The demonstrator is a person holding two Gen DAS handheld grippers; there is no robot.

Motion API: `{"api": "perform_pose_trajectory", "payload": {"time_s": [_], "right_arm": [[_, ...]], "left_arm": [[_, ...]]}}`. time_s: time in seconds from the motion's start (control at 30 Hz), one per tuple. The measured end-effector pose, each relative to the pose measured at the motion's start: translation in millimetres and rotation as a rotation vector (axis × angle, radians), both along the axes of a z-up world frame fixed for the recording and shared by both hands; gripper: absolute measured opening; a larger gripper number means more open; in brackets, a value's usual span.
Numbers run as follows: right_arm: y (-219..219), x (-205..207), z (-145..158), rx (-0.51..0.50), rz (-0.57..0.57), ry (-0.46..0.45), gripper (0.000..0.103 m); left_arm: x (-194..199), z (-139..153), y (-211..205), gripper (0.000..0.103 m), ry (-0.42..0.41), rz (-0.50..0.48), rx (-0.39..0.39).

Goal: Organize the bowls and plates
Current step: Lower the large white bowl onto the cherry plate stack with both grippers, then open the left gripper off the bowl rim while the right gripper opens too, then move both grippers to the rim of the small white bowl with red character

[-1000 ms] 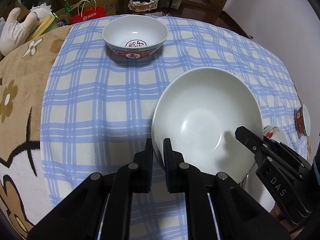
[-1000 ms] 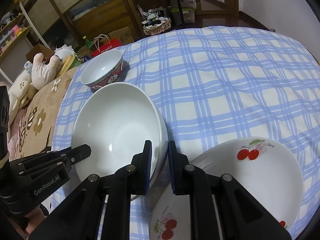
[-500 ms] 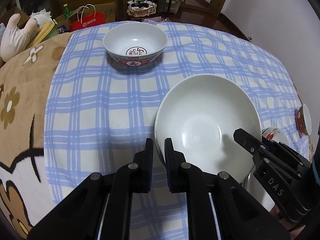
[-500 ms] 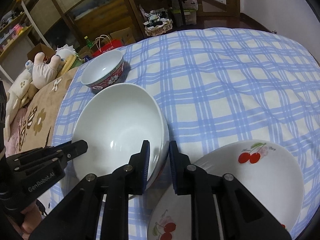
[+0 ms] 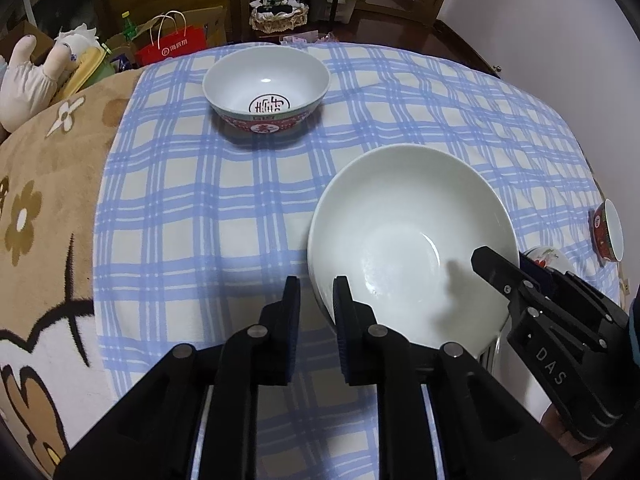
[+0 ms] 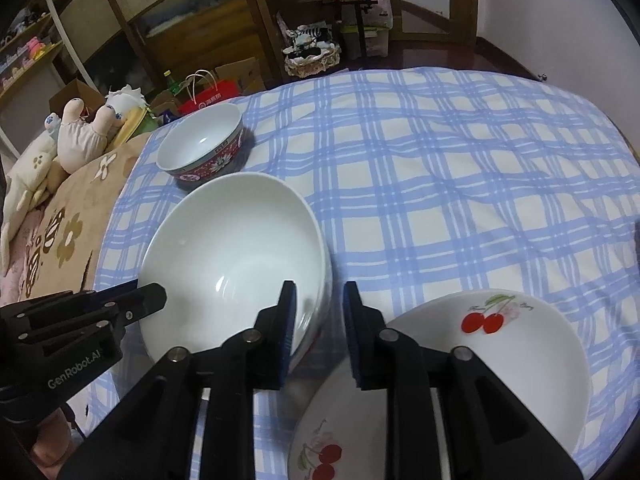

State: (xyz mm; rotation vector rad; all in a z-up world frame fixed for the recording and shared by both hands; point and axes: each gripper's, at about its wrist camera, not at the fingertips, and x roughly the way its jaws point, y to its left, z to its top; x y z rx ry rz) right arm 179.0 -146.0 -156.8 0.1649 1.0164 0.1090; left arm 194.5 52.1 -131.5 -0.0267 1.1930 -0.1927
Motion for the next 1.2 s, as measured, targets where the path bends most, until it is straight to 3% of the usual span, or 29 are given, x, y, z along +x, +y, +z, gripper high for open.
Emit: {"api": "perform_pose_trajectory", "payload": {"time_s": [0.07,0.17,0.23,0.4,0.47,0.53,0.6,1.03,1.2], "right_arm": [[-2,0,2,-0.008,-0.016,-0.001,0.044],[-8,-1,8,0.003,-0.035,-0.011,0.048],[-11,-1,13,0.015,-0.046,-0.02,0.057],[-17,-4,27,0.008,-0.068,-0.063,0.094],[-19,-4,31,0.005,-0.074,-0.067,0.098],[-21,-3,34,0.018,-0.08,-0.057,0.099],[-22,-2,39,0.033,-0.073,-0.056,0.099],[-3,34,85,-0.004,0.002,-0.122,0.1],[3,68,98,0.09,0.039,-0.108,0.1]], "left_arm": [[1,2,0,0.029,0.003,-0.007,0.007],[2,4,2,0.052,-0.005,0.0,0.039],[3,8,6,0.055,-0.022,0.014,0.072],[6,19,13,0.07,-0.025,0.01,0.076],[5,26,15,0.075,-0.059,0.019,0.11],[4,32,19,0.078,-0.083,0.03,0.127],[6,36,24,0.081,-0.083,0.045,0.095],[43,69,35,0.081,-0.111,0.035,0.063],[70,75,42,0.081,-0.086,0.04,0.046]]}}
